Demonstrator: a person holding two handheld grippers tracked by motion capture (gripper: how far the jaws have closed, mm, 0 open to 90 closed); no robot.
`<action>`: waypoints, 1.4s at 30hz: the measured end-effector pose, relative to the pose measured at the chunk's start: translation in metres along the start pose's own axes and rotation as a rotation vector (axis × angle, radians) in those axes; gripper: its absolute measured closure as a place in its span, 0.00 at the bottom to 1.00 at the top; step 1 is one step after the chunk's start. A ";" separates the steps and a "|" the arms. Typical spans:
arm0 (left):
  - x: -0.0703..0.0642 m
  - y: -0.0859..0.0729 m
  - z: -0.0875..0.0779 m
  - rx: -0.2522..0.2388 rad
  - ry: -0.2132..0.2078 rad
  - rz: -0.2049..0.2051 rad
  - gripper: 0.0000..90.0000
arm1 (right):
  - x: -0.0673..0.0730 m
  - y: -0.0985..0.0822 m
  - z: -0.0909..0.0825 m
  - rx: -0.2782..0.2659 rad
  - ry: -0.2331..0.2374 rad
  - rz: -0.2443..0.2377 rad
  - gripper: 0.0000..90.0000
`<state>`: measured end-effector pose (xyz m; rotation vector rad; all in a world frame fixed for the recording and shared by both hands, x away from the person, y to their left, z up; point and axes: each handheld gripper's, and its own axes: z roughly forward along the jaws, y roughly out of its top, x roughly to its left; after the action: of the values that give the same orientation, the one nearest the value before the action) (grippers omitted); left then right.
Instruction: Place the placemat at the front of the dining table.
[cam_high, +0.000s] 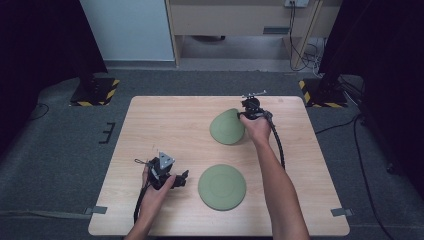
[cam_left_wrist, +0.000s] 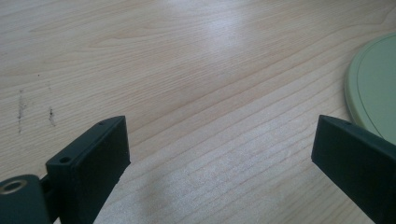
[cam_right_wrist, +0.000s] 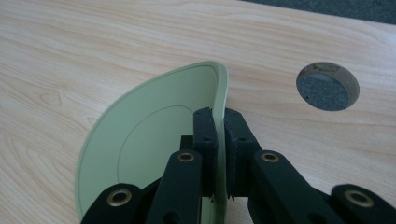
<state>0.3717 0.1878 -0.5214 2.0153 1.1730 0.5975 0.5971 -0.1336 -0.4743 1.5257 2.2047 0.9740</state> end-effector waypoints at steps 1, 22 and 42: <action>0.000 0.000 0.000 -0.001 -0.001 0.001 0.04 | -0.002 -0.001 0.001 0.001 0.000 0.005 0.94; -0.001 0.000 0.002 0.007 -0.013 -0.003 0.04 | -0.021 -0.018 0.016 0.008 -0.012 0.067 0.81; -0.003 0.001 -0.002 0.000 -0.022 0.005 0.04 | -0.023 -0.031 -0.024 0.001 -0.114 0.056 0.11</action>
<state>0.3697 0.1851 -0.5196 2.0202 1.1552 0.5762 0.5706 -0.1699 -0.4806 1.6103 2.0948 0.8791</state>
